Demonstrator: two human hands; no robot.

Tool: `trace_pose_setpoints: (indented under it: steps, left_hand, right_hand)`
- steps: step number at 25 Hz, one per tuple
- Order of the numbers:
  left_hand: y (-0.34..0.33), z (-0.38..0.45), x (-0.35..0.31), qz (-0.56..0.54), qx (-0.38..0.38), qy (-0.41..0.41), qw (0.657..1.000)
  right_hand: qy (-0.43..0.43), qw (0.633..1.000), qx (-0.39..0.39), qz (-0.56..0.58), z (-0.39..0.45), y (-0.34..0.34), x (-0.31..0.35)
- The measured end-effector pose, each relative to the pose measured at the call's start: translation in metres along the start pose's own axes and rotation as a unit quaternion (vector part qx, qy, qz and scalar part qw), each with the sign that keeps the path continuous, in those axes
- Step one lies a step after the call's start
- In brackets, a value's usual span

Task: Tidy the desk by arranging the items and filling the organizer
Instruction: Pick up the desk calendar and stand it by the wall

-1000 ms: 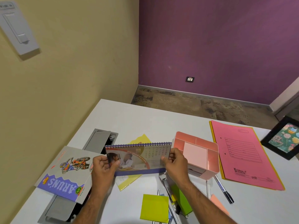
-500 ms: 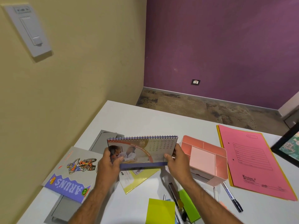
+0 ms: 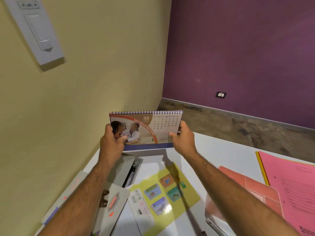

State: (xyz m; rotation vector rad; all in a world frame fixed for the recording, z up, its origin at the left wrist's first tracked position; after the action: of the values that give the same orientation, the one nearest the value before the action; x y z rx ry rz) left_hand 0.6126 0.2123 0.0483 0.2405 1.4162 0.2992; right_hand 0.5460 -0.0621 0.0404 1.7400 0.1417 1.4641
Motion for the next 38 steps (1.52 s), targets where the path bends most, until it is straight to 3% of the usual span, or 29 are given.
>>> trace_pose_setpoints:
  steps: [8, 18, 29, 35, 38]
  left_hand:
    - [-0.027, 0.077, 0.058, 0.039, -0.025, 0.034, 0.998]
    - [-0.044, 0.097, 0.105, 0.061, -0.039, 0.064, 0.995]
    - [-0.034, 0.087, 0.112, 0.019, -0.033, 0.066, 0.997]
    - [-0.008, 0.066, 0.122, 0.037, -0.071, 0.099, 0.992]
    - [-0.018, 0.035, 0.108, 0.040, -0.056, 0.057, 0.996]
  right_hand:
    - [0.012, 0.999, 0.026, -0.021, 0.094, -0.066, -0.002]
    - [0.019, 0.998, 0.063, -0.025, 0.130, -0.111, -0.023]
    - [-0.027, 0.997, 0.067, -0.029, 0.118, -0.100, -0.051]
    - [-0.040, 0.995, 0.059, -0.073, 0.081, -0.075, -0.074]
    - [-0.069, 0.997, 0.026, -0.033, 0.043, -0.061, -0.092]
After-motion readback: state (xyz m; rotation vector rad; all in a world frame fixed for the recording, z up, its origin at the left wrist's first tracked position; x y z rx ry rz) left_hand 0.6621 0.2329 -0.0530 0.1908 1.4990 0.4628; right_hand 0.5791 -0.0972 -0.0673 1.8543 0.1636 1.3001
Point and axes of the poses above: each hand's wrist, its own z-axis towards the middle knuckle, its own y-axis out of the back of the hand, x = y × z, the point moved 9 cm from there along z, towards the middle knuckle, and after that the axes turned 9 degrees about -z, right-handed, at the moved point
